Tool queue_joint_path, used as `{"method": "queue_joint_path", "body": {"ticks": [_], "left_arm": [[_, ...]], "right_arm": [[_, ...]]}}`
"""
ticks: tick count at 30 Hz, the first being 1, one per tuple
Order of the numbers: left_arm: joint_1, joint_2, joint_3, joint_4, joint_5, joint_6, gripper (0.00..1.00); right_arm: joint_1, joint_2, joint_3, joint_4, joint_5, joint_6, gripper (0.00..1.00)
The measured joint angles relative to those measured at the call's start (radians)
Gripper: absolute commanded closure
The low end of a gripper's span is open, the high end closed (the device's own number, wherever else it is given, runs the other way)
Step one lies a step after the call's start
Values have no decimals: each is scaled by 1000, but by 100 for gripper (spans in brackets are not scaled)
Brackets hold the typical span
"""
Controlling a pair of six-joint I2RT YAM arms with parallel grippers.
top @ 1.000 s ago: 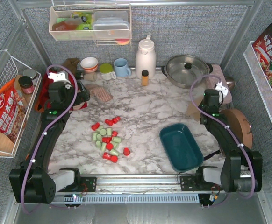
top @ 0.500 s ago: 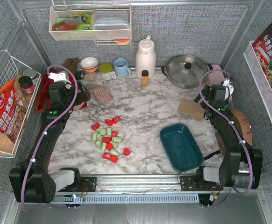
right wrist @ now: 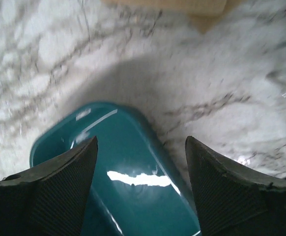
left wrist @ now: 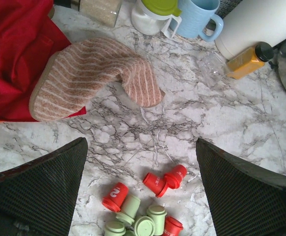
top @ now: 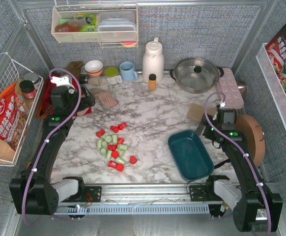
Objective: Mix the coffee capsules in the storage basket
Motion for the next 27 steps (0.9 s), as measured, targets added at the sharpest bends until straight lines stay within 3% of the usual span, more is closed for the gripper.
{"method": "queue_joint_path", "body": {"ticks": [11,27], "left_arm": [[1,-20,0,0,16,-4,1],[0,-14,-1,0,24,-4,1]], "right_arm": [[45,0,-109,-87,-77,-15,34],[141,144,-59,-64,-60,-9,72]]}}
